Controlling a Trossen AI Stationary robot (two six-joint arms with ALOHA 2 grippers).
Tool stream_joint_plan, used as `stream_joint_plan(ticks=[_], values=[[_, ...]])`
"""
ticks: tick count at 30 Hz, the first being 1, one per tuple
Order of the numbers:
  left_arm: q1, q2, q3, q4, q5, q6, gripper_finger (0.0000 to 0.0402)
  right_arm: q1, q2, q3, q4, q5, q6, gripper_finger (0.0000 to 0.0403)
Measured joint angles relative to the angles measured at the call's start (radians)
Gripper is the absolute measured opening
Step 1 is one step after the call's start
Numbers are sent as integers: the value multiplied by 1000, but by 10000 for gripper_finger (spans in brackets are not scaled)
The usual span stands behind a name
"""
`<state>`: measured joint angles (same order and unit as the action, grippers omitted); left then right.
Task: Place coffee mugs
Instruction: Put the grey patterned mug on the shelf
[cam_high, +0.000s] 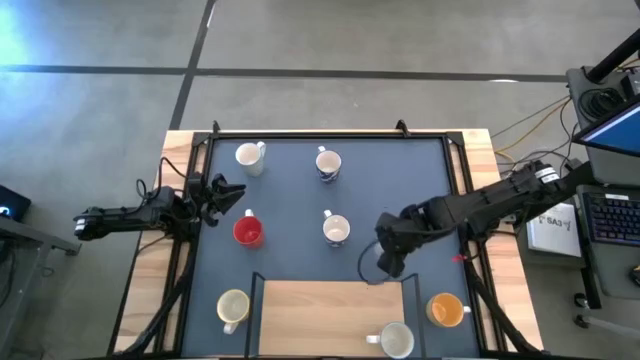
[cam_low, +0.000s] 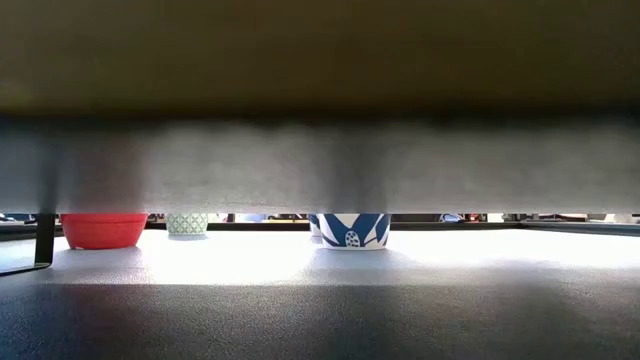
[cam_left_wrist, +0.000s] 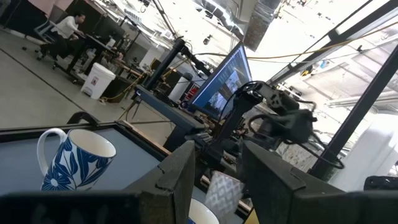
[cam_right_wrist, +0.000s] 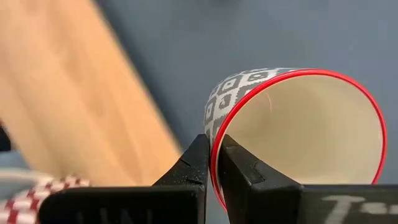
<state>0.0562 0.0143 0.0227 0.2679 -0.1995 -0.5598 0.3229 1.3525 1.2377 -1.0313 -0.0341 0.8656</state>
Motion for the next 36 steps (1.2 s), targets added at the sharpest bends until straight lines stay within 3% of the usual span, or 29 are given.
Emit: stream_joint_plan(ticks=[7, 12, 24, 36], values=[[0, 0, 0, 0, 0, 0, 116, 87, 13, 35, 21, 0, -57, 13], [0, 0, 0, 0, 0, 0, 116, 121, 94, 114, 7, 0, -164, 13], [0, 2, 0, 0, 0, 0, 116, 220, 379, 481, -280, 6, -419, 13], [0, 2, 0, 0, 0, 0, 116, 326, 477, 594, -303, 6, -420, 13]])
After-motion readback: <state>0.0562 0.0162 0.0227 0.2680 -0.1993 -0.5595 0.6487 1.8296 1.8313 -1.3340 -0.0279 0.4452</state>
